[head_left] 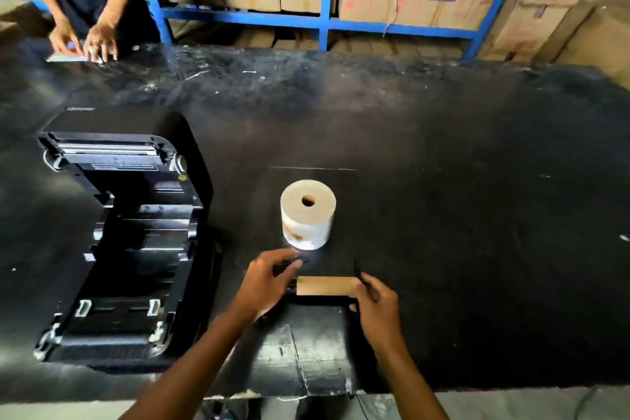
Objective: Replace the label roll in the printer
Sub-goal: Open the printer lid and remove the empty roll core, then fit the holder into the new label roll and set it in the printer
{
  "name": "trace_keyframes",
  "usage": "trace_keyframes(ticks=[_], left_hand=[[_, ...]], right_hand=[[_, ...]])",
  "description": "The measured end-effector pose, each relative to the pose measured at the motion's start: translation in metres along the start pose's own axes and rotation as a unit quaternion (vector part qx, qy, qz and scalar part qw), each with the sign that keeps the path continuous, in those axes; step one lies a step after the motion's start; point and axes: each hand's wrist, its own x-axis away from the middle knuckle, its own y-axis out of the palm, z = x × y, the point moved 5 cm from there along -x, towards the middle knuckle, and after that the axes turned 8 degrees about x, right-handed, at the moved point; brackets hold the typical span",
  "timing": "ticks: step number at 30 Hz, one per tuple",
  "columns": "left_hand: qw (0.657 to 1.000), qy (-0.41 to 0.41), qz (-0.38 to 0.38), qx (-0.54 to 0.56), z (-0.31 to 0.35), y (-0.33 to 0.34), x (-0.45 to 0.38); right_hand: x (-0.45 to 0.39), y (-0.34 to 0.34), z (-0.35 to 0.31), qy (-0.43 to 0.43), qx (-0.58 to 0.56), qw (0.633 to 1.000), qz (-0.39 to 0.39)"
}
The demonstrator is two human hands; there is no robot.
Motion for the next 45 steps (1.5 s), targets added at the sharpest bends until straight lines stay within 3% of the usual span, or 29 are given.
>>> trace_keyframes(ticks=[2, 4, 8, 11, 12, 17, 25, 28, 31, 35, 38, 41, 43, 45], left_hand=[[0.993, -0.061, -0.100, -0.001, 0.001, 0.011, 0.016], [0.990, -0.065, -0.126, -0.018, 0.002, 0.006, 0.026], [0.995, -0.088, -0.031, 0.021, 0.005, -0.045, 0.033], [0.989, -0.079, 0.113, -0.050, 0.000, -0.078, 0.033], [0.987, -0.080, 0.129, -0.057, -0.001, -0.080, 0.032], [0.994, -0.102, -0.003, -0.025, -0.015, -0.028, 0.028], [0.992, -0.036, -0.062, -0.104, -0.027, -0.003, 0.025], [0.998, -0.051, 0.003, -0.047, -0.021, -0.013, 0.015], [0.985, -0.136, 0.076, 0.071, -0.016, -0.025, -0.007], [0.952, -0.228, 0.053, 0.199, -0.009, -0.018, -0.036], [0.929, -0.270, 0.012, 0.254, -0.006, -0.005, -0.046], [0.920, -0.281, -0.009, 0.274, -0.005, 0.002, -0.045], [0.915, -0.283, -0.007, 0.287, -0.006, 0.001, -0.045], [0.912, -0.289, 0.001, 0.292, -0.004, -0.003, -0.046]], right_hand=[[-0.001, 0.007, 0.001, -0.009, -0.011, 1.000, -0.027], [-0.004, 0.010, 0.002, -0.019, -0.014, 0.998, -0.053], [-0.016, -0.014, 0.001, -0.019, -0.036, 0.999, -0.023], [-0.026, -0.035, 0.002, -0.024, -0.021, 0.999, 0.004], [-0.025, -0.035, 0.001, -0.029, -0.004, 1.000, -0.004], [-0.005, -0.002, 0.000, -0.111, 0.163, 0.979, -0.050], [0.009, 0.007, 0.005, -0.074, 0.242, 0.967, -0.016], [-0.001, -0.005, -0.018, -0.079, 0.215, 0.973, 0.017], [-0.018, 0.004, -0.065, -0.140, 0.176, 0.974, 0.011], [-0.039, 0.047, -0.122, -0.242, 0.258, 0.935, -0.018], [-0.051, 0.076, -0.131, -0.235, 0.367, 0.899, -0.045], [-0.053, 0.093, -0.124, -0.219, 0.434, 0.873, -0.025], [-0.054, 0.096, -0.124, -0.219, 0.434, 0.874, -0.010], [-0.058, 0.089, -0.127, -0.204, 0.390, 0.898, -0.011]])
